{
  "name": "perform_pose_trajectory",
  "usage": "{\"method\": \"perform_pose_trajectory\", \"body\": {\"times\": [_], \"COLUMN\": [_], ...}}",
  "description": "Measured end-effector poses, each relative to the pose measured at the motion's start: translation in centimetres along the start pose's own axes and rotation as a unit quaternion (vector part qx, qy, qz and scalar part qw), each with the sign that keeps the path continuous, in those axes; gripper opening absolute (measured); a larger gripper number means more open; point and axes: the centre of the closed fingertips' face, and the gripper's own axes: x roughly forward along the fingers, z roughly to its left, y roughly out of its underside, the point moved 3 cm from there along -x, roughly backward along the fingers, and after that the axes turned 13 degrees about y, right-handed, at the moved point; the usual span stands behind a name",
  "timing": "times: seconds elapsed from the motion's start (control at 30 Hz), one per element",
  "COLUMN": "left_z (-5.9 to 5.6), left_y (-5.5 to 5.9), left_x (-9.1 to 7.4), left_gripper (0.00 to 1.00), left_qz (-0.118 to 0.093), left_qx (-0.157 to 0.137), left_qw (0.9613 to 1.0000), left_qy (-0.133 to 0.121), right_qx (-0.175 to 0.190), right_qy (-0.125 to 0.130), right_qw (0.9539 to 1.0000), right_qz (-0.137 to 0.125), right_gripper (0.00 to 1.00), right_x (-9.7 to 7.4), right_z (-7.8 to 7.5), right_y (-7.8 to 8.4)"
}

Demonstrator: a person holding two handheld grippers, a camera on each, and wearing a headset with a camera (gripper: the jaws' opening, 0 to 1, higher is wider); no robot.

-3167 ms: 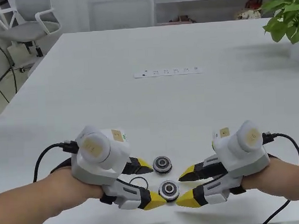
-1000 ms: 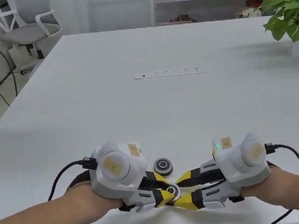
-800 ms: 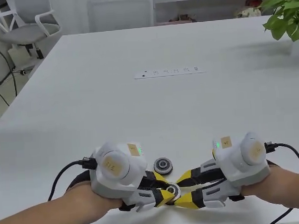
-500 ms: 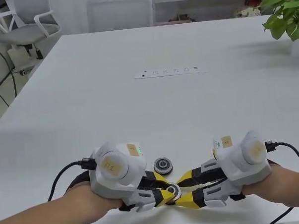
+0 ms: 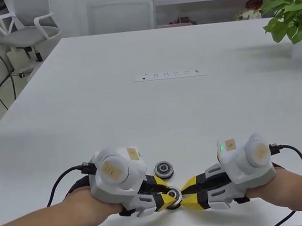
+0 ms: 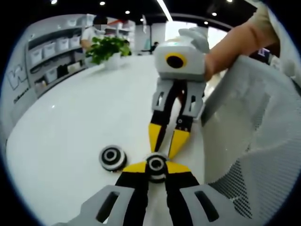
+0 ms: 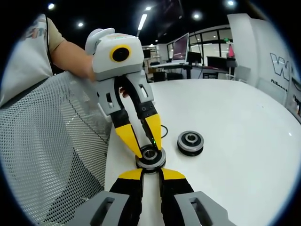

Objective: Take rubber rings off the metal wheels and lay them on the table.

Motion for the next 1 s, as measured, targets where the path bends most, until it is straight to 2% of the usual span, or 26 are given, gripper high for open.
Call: {"method": "perform_pose_trajectory", "body": {"times": [0.17,0.23,0.27,0.33,0.4,0.5,0.67,0.7,0.77,0.87,1.0], "left_z": [0.0,-0.1,-0.1,-0.1,-0.1,-0.1,-0.1,-0.1,-0.1,-0.1,-0.1], "left_y": [0.0,0.0,0.0,0.0,0.0,0.0,0.0,0.0,-0.1,-0.1,-0.1], "left_x": [0.0,0.0,0.0,0.0,0.0,0.0,0.0,0.1,0.1,0.1,0.1], "left_gripper": [0.13,0.13,0.13,0.13,0.13,0.13,0.13,0.13,0.13,0.13,0.13], "left_qz": [0.000,-0.001,-0.001,0.000,0.000,0.001,0.006,0.007,0.008,0.009,0.010], "left_qx": [-0.001,-0.002,-0.002,-0.003,-0.002,-0.002,0.003,0.003,0.004,0.007,0.009], "left_qw": [1.0000,1.0000,1.0000,1.0000,1.0000,1.0000,1.0000,0.9999,0.9999,0.9999,0.9998], "left_qy": [-0.002,-0.001,-0.002,-0.003,-0.003,-0.005,-0.007,-0.008,-0.010,-0.010,-0.012], "right_qx": [0.012,0.024,0.030,0.032,0.050,0.085,0.122,0.153,0.151,0.166,0.203], "right_qy": [0.002,0.010,0.004,0.008,0.008,0.008,0.011,0.010,0.010,0.012,0.017], "right_qw": [0.9999,0.9996,0.9995,0.9994,0.9986,0.9960,0.9919,0.9877,0.9879,0.9856,0.9788], "right_qz": [0.004,0.011,0.012,0.013,0.018,0.027,0.034,0.034,0.032,0.031,0.020], "right_gripper": [0.08,0.01,0.01,0.01,0.01,0.00,0.00,0.00,0.00,0.00,0.00], "right_x": [-0.1,-0.1,0.0,0.0,0.0,0.0,0.0,0.0,0.0,-0.1,-0.4], "right_z": [-0.1,-0.4,-0.3,-0.2,-0.2,-0.3,-0.5,-0.4,-0.7,-0.8,-1.3], "right_y": [0.1,0.3,0.2,0.2,0.2,0.3,0.4,0.4,0.5,0.5,0.5]}}
